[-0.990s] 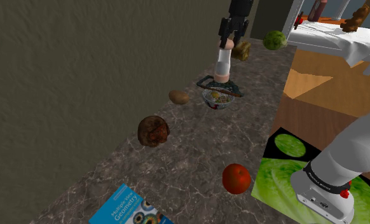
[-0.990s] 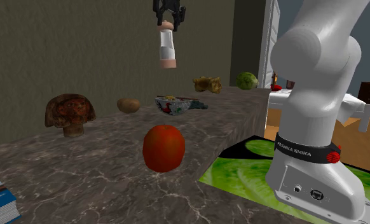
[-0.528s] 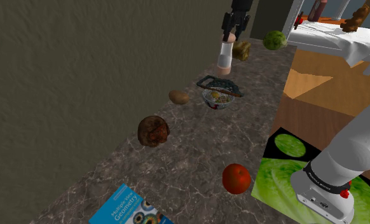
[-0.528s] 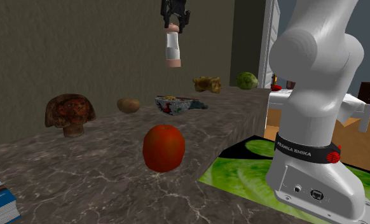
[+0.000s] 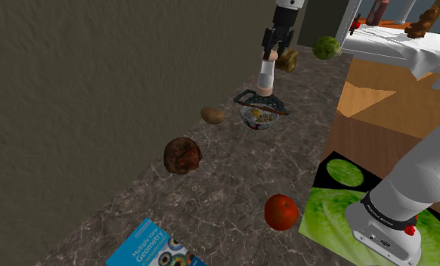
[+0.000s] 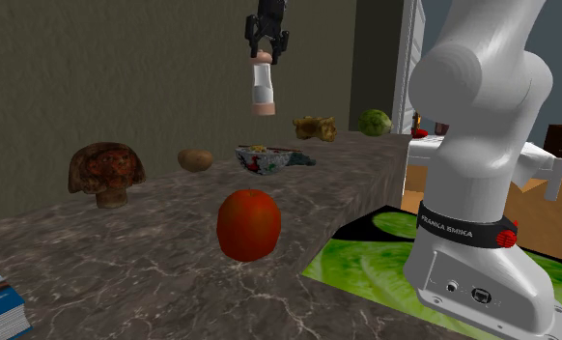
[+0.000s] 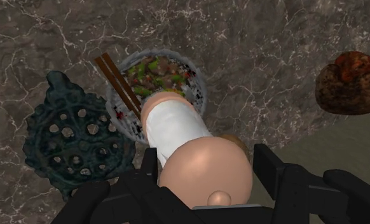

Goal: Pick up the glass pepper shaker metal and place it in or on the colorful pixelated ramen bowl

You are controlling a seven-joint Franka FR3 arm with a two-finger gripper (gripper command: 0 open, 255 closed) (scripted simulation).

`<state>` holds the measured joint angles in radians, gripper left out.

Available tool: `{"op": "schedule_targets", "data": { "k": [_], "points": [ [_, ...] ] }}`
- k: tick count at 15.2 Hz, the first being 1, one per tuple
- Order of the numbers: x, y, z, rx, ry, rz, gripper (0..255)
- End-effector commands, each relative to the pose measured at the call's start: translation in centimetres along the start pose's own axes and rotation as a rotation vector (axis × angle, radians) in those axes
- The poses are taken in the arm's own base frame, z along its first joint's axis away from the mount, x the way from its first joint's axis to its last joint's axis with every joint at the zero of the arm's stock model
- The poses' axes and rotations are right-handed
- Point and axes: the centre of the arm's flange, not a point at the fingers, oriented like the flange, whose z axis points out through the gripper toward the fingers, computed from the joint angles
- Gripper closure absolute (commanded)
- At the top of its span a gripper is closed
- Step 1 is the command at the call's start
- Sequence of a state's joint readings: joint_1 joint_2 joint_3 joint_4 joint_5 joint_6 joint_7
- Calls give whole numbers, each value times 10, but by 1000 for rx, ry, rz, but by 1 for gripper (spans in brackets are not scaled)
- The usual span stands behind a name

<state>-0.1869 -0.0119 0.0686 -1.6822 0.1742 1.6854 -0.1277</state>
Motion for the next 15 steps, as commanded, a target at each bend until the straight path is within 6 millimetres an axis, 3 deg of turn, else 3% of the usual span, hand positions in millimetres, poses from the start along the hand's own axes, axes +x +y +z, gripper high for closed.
{"op": "schedule_targets", "data": {
  "k": [1, 15],
  "points": [
    [-1, 2, 10, 0, 1, 0, 255],
    [-3, 14, 83, 0, 1, 0, 255]
  ]
}}
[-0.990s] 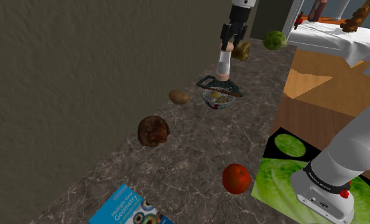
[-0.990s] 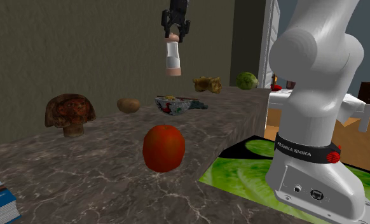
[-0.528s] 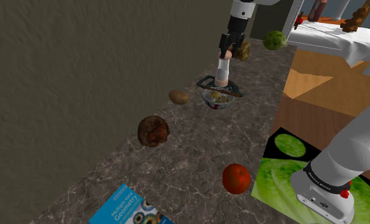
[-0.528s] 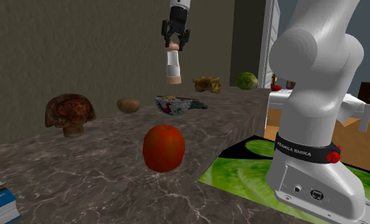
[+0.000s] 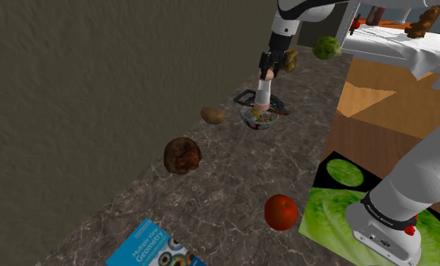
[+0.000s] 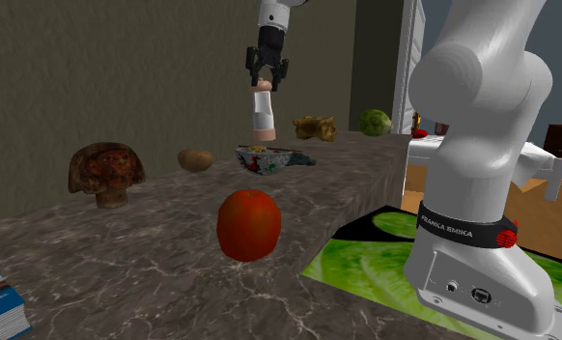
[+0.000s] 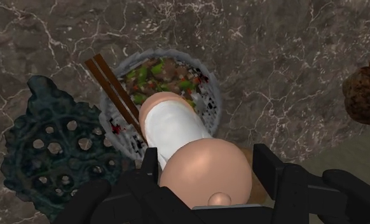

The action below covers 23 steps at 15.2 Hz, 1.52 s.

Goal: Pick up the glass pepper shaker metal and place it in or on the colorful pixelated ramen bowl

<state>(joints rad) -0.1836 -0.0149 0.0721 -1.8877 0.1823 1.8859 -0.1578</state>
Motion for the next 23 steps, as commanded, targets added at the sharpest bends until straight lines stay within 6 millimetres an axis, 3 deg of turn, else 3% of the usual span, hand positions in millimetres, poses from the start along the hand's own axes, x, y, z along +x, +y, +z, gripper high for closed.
{"op": "schedule_targets", "data": {
  "k": [1, 9, 10, 15, 19, 23],
  "points": [
    [-1, 3, 14, 0, 1, 0, 255],
    [-1, 3, 14, 0, 1, 0, 255],
    [-1, 3, 14, 0, 1, 0, 0],
    [-1, 3, 14, 0, 1, 0, 0],
    [-1, 3, -36, 0, 1, 0, 0],
    [-1, 3, -36, 0, 1, 0, 0]
  ]
}}
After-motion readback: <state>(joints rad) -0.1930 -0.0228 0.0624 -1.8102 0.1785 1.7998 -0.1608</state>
